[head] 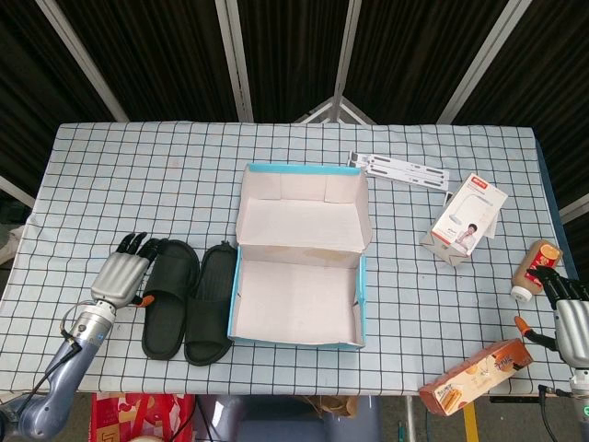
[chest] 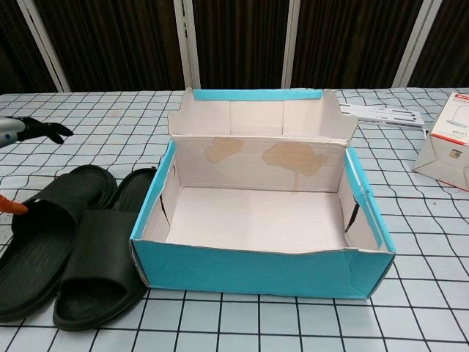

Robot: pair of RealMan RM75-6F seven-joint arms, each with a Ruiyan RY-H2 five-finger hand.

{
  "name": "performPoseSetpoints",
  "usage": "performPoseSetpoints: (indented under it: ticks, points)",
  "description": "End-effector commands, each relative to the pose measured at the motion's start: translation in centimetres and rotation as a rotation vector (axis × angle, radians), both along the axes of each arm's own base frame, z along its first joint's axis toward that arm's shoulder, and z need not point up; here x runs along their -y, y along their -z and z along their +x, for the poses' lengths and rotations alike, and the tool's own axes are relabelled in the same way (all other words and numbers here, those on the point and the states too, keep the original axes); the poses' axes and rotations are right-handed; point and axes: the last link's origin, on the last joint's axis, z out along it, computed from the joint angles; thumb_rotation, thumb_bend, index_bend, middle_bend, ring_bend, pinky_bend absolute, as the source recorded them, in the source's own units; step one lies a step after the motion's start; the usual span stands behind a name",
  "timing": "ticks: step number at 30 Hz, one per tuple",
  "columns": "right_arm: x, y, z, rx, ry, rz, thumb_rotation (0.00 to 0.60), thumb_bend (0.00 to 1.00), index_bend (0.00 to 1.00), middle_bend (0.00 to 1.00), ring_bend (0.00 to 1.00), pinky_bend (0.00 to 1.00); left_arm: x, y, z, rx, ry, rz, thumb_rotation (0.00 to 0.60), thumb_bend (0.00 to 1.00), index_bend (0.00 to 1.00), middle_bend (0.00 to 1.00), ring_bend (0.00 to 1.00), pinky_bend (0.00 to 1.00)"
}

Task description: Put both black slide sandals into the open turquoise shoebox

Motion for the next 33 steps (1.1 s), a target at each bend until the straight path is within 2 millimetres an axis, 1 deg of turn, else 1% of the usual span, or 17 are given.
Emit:
performPoseSetpoints:
  ticks: [1,7,19,25,29,33]
  points:
    - [0.0,-0.1,0.0,0.002,-0.001,-0.001,0.6,0.23,0.24,0.21,0.25,0.21,-0.1,0.8,0.1,-0.014,0.001,-0.007,0.6,0.22,0.0,0.11,0.0,0.01]
    - [-0.2,-0.3,0.0,0.008,-0.007,-0.013,0.6,0.23,0.24,0.21,0.25,0.21,-0.2,2.1,0.0,-0.027,-0.007,-0.023,0.6,0.22,0.0,0.12,0.0,0.01]
    - [-0.2,-0.2,0.1,0.004,-0.008,-0.007,0.6,0.23,0.24,0.21,0.25,0.21,-0.8,3.1,0.5,-0.051,-0.005,-0.017,0.6,0.22,0.0,0.15,0.0,0.01]
    - [-0.2,-0.3,0.1,0.005,-0.007,-0.013,0.6,0.23,0.24,0.21,0.25,0.21,-1.1,3.7,0.6,-0.082,-0.013,-0.038,0.6,0.22,0.07,0.2,0.0,0.01]
    - [-0.2,-0.3,0.0,0.008,-0.007,-0.011,0.6,0.23,0.24,0.21,0.25,0.21,-1.3,3.8,0.7,-0.084,-0.015,-0.027,0.6,0.22,0.12,0.2,0.0,0.01]
    - [-0.2,-0.3,0.0,0.007,-0.006,-0.007,0.6,0.23,0.24,0.21,0.25,0.21,-1.3,3.7,0.7,-0.091,-0.01,-0.017,0.6,0.22,0.14,0.21,0.0,0.01]
